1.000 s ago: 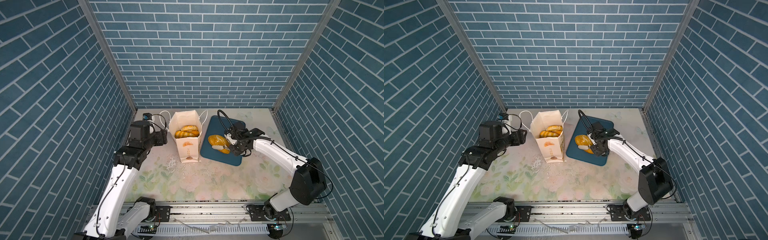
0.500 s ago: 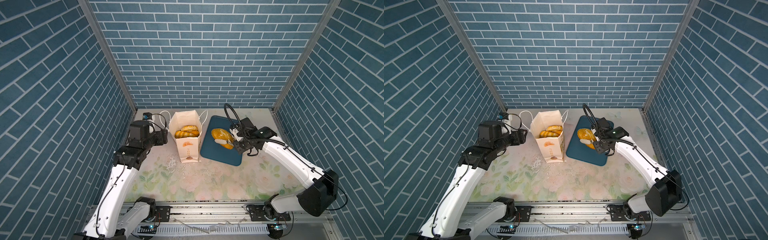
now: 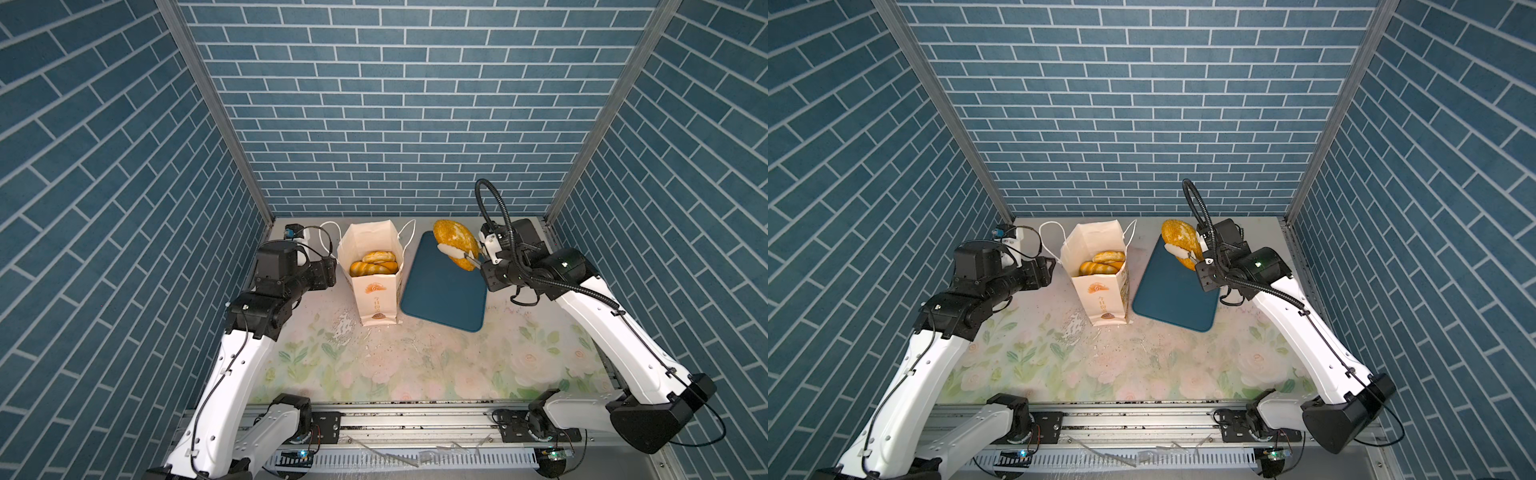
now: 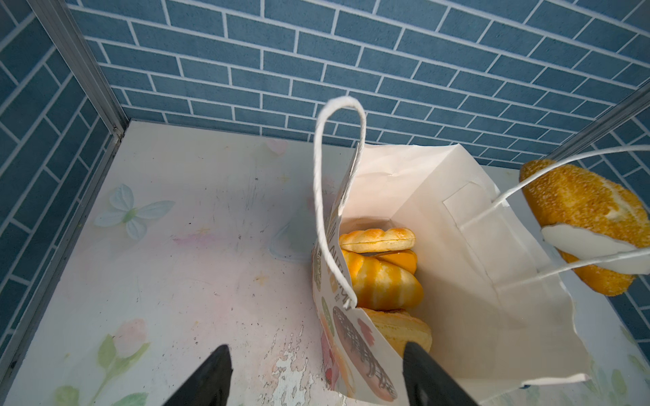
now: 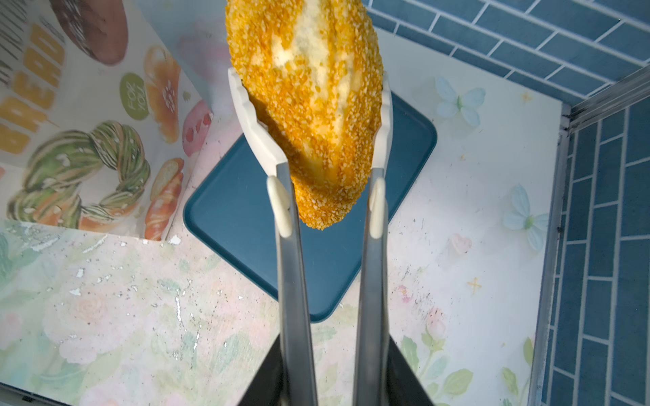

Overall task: Place the fake bread into the paper bag
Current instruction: 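Lift the sesame loaf with the right tongs and carry it over the bag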

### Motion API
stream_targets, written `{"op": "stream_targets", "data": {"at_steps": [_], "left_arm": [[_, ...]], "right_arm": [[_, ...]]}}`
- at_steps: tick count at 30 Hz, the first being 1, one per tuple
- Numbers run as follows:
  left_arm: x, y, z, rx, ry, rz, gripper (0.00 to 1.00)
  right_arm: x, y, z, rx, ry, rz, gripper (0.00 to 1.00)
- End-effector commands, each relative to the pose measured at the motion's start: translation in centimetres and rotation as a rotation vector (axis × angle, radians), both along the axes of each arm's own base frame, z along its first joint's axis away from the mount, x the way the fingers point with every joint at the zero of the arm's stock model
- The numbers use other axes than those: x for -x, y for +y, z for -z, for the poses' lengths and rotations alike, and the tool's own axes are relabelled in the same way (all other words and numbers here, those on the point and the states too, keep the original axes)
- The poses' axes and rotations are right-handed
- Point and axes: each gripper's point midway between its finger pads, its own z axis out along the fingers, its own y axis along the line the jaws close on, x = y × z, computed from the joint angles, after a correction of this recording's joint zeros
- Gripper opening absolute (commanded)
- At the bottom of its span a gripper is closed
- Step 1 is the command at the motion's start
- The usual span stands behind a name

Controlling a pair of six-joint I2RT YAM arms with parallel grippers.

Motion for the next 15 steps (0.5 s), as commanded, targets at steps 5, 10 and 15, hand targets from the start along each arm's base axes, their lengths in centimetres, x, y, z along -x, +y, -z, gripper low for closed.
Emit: {"op": "stream_targets", "data": {"at_steps": [5, 10, 15], "left_arm": [[0.0, -0.6, -1.4, 0.065, -0.040, 0.012, 0.78], [-0.1, -0.7, -1.5, 0.088, -0.046, 0.009, 0.78], [0.0, -0.9, -1.4, 0.115, -0.050, 0.008, 0.78]], "right_arm": [[0.0, -0.9, -8.1, -0.112, -0.189, 0.054, 0.20], [-0.3, 0.1, -11.6, -0.113, -0.275, 0.009, 0.20], [-0.8, 2.8, -14.1, -0.122, -0.345, -0.074, 0.20]]}}
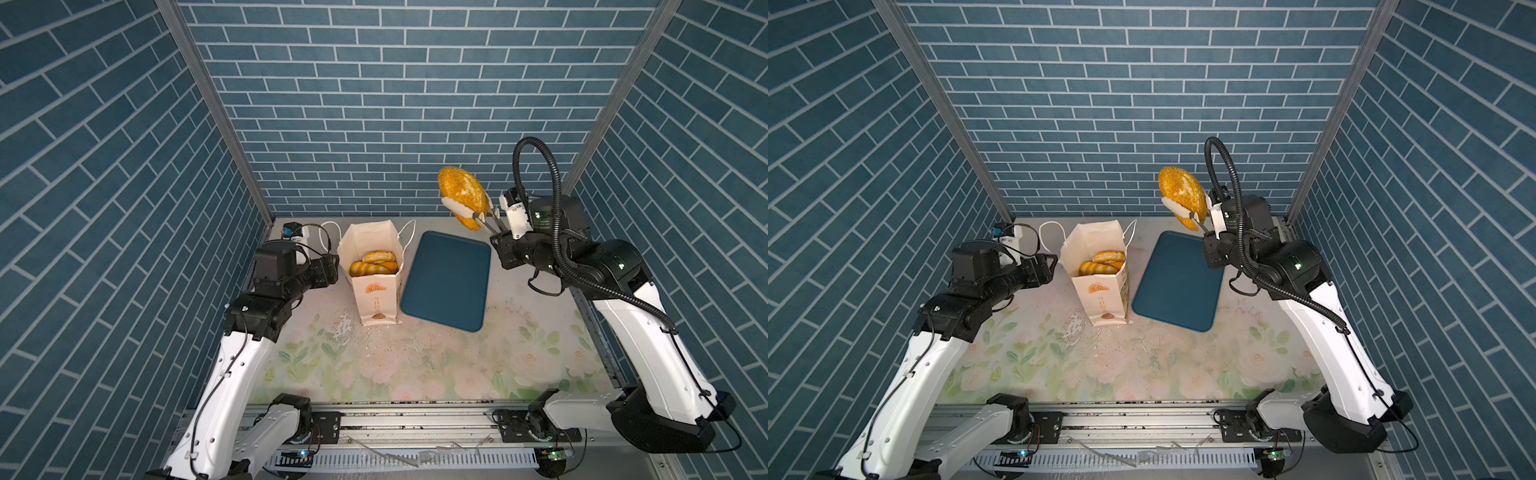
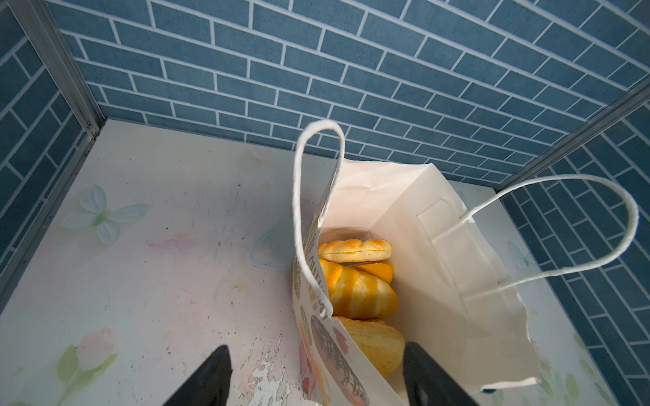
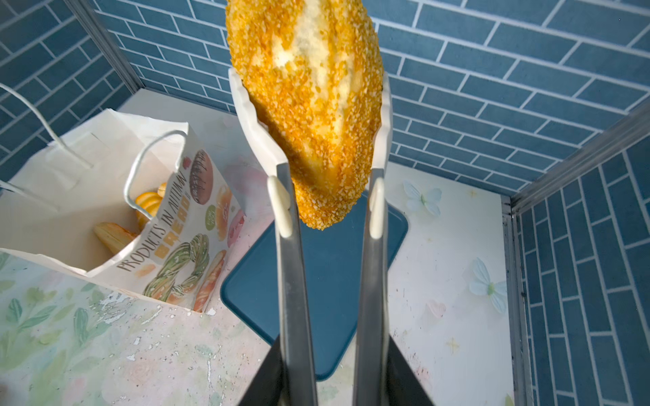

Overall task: Place the fake bread into the paper bag
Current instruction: 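Lift the sesame loaf with the right tongs and carry it over the bag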

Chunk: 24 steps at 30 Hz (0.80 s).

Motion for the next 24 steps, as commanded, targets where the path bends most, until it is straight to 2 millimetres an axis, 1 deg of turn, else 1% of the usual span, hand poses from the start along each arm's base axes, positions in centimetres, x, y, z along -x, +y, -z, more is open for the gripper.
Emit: {"op": "stream_targets", "data": {"at_steps": [1, 5, 8, 11, 13, 19, 22, 24], "left_arm": [[0.1, -0.1, -0.4, 0.028, -0.020, -0.001, 0.78], [0.2, 0.0, 0.0, 0.032, -0.014, -0.007, 0.78], [0.1, 0.0, 0.1, 0.041, -0.012, -0.010, 0.78], [0.0, -0.1, 0.3, 0.044, -0.006, -0.010, 0.78], [-0.1, -0.1, 0.6, 0.044, 0.001, -0.011, 0.78], [-0.8, -0.3, 0.6, 0.043, 0.004, -0.008, 0.78], [-1.0, -0.5, 0.9, 0.051, 0.012, -0.004, 0.78], [-1.0, -0.5, 1.0, 0.059, 0.013, -0.006, 0.78]], "right_arm": [[-1.1, 2.2, -2.8, 0.008, -0.100, -0.044, 0.20], [-1.0, 4.7, -4.5, 0.044, -0.148, -0.101, 0.20], [-0.8, 6.5, -5.7, 0.028, -0.181, -0.148, 0.20], [-0.4, 8.3, -6.4, -0.006, -0.192, -0.209, 0.20], [0.0, 9.7, -6.4, -0.035, -0.180, -0.268, 0.21], [0.6, 12.9, -6.6, -0.063, -0.170, -0.364, 0.21], [1.0, 14.4, -5.9, -0.069, -0.152, -0.402, 0.21], [1.0, 15.3, -5.0, -0.065, -0.127, -0.413, 0.21]]}}
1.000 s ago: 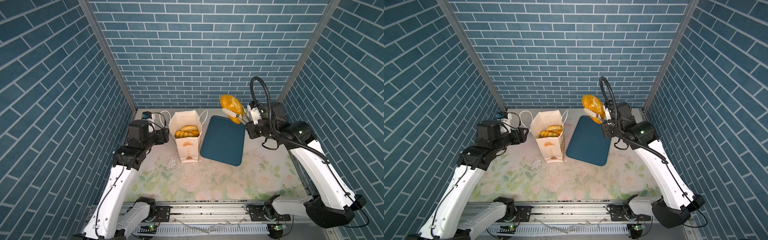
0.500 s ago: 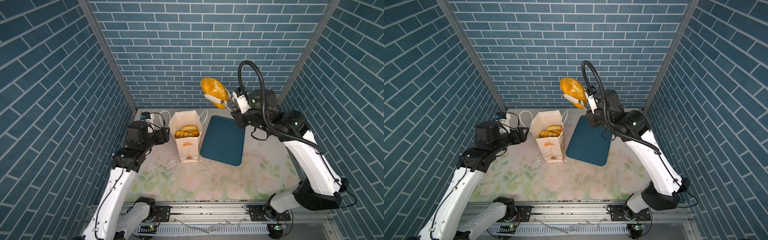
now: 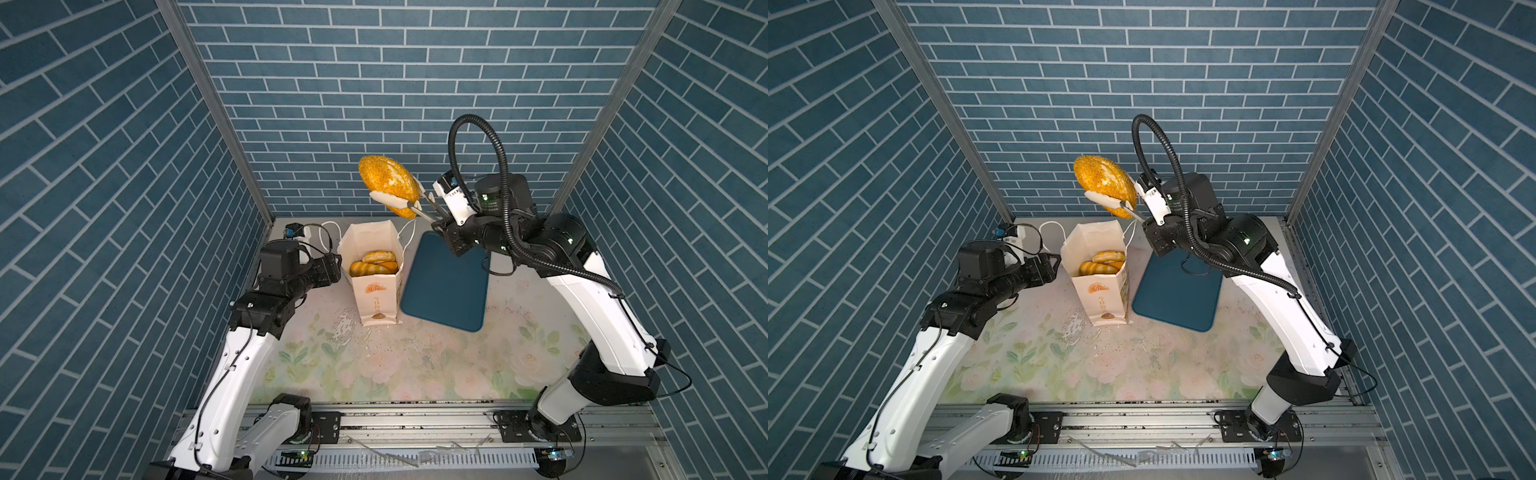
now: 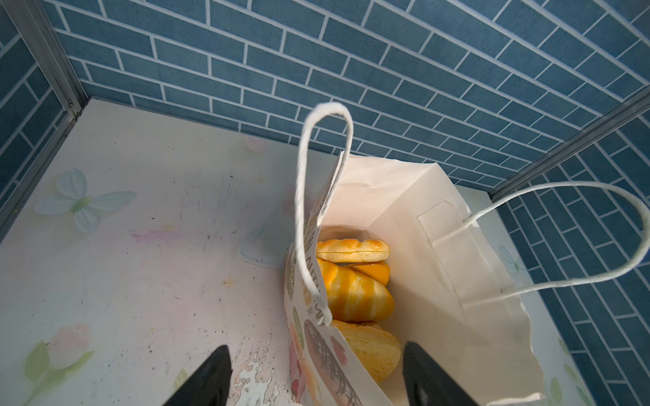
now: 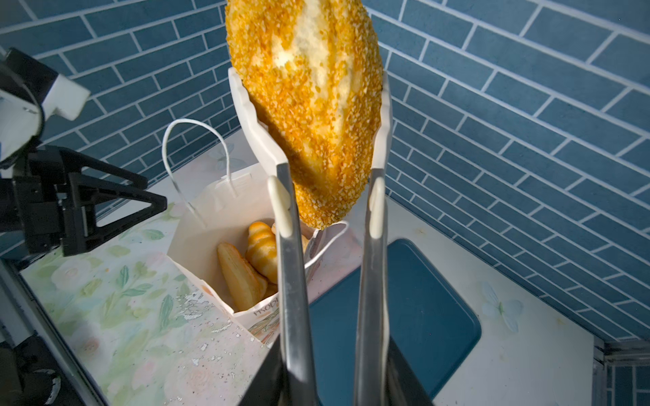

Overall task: Place the fake bread into the paper bag
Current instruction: 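Lift the sesame loaf with the right tongs and carry it over the bag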

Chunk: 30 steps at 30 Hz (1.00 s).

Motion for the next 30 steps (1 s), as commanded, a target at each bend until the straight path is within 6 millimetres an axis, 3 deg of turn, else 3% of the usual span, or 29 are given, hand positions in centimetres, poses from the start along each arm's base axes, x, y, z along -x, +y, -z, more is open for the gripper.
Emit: {"op": "stream_targets", "data": {"at_steps": [1, 15, 30], "left_arm": [[-0.1, -0.1, -0.1, 0.021, -0.013, 0.001, 0.78], [1.1, 0.5, 0.1, 0.007, -0.017, -0.017, 0.78], [0.7, 0.6, 0.8, -0.013, 0.003, -0.018, 0.78]], "right_arm": [[0.2, 2.2, -1.4, -0.064, -0.031, -0.056, 0.21], [0.9, 5.3, 5.1, -0.071, 0.129, -0.059, 0.21], [1.8, 4.7, 10.3, 0.036, 0.226, -0.027, 0.21]]}}
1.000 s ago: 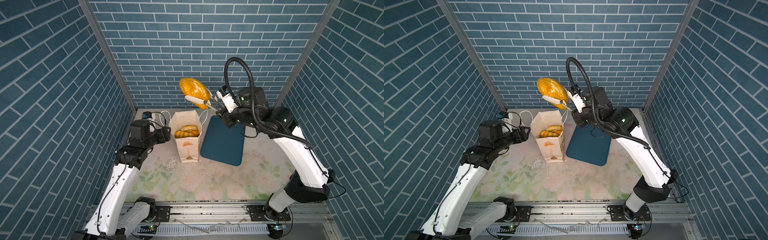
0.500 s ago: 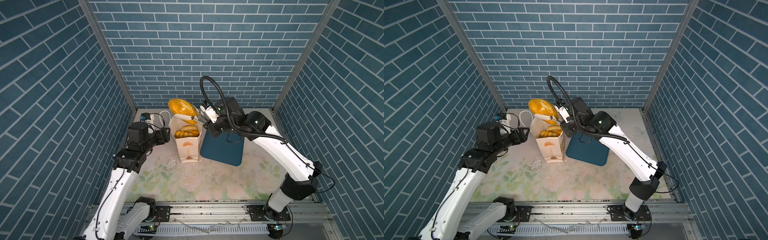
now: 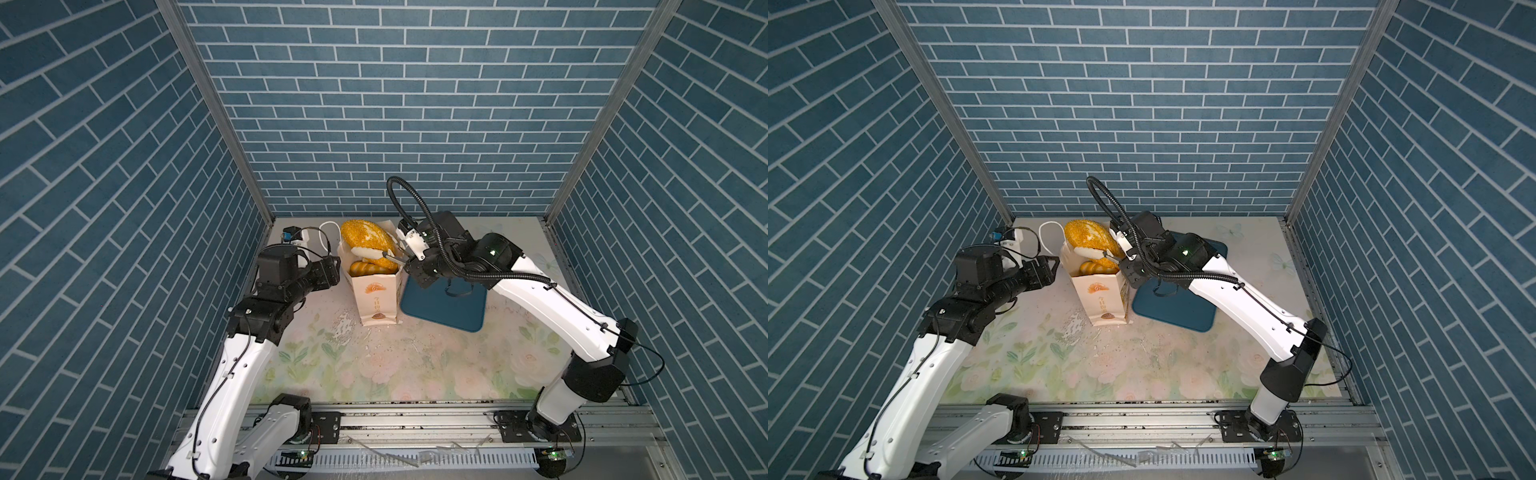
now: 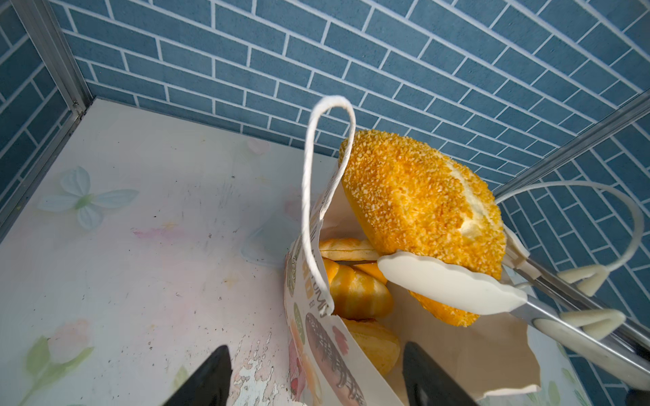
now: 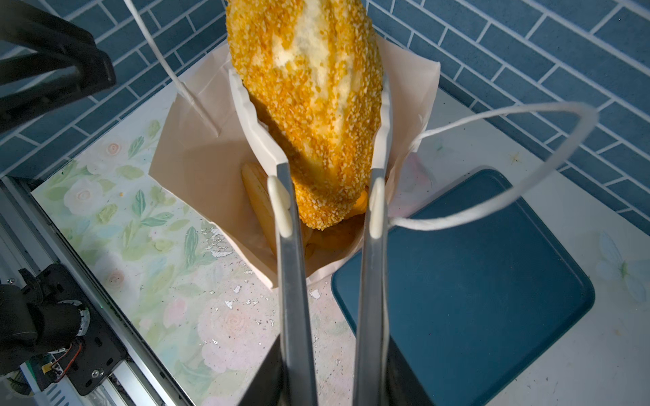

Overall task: Place the fake bread into the paper bag
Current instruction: 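Lift the sesame loaf with the right tongs and carry it over the bag, then lower the sesame loaf into the bag and open the right tongs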

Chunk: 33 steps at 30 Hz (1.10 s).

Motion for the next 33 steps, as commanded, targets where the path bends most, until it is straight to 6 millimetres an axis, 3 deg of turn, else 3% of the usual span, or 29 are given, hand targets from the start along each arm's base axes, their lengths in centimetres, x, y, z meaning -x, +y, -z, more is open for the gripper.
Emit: {"op": "stream_targets", "data": {"at_steps": [1, 14, 20, 33], "left_arm": [[0.0, 0.3, 0.7, -0.017, 0.011, -0.007, 0.78], [-0.1, 0.3, 0.7, -0.014, 0.011, -0.008, 0.78], [-0.1, 0.3, 0.3, -0.012, 0.003, -0.008, 0.78], [0.3, 0.4, 0.3, -0.009, 0.001, -0.012, 0.78]], "right_arm": [[0.4, -0.1, -2.3, -0.077, -0.030, 0.016, 0.21], [0.7, -1.3, -1.8, -0.014, -0.033, 0.029, 0.29], [0.6, -1.6, -2.5, -0.018, -0.055, 0.031, 0.40], [0.9, -1.4, -4.1, -0.020, -0.086, 0.000, 0.48]]}}
